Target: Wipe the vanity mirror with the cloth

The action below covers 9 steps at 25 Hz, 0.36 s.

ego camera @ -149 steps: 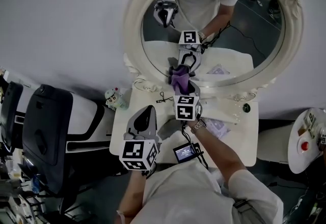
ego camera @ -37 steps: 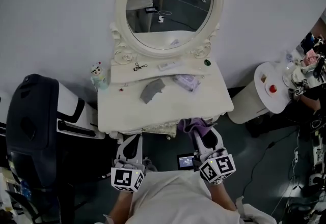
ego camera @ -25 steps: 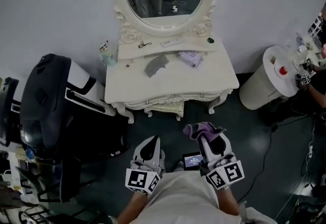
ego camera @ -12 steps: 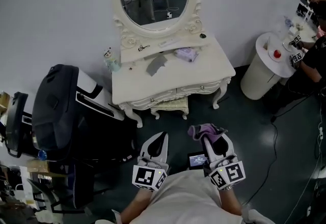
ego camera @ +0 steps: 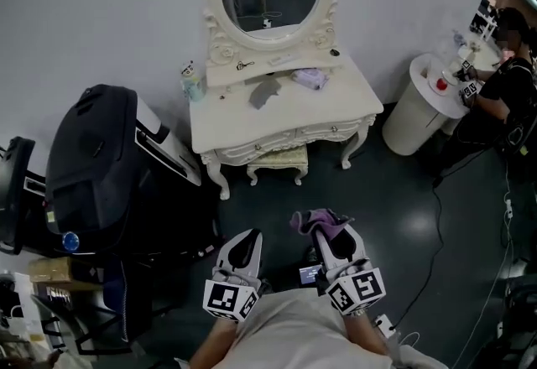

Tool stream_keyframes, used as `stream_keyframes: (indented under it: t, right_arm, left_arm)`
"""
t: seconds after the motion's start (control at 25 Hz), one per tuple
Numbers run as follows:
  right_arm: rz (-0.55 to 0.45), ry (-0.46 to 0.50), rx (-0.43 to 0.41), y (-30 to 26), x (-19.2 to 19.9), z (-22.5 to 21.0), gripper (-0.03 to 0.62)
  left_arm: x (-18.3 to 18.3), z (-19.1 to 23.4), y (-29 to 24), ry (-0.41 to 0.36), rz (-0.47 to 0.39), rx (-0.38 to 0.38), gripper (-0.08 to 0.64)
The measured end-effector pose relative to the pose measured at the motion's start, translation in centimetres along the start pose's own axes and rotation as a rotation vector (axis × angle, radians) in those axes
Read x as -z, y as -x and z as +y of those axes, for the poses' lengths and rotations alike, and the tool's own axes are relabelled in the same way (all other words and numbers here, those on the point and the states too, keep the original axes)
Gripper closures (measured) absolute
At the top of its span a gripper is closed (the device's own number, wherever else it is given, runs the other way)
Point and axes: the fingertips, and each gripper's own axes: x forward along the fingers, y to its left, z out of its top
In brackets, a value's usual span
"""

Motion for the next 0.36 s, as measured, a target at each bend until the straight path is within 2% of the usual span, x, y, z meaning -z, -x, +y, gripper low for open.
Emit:
stream_keyframes:
  t: [0.36]
  right_arm:
    - [0.023,-0.074,0.097,4.3,2.7,3.5,0.436]
  left_arm:
    - [0.3,-0.9,5.1,0.032,-0.037,0.194,0.455]
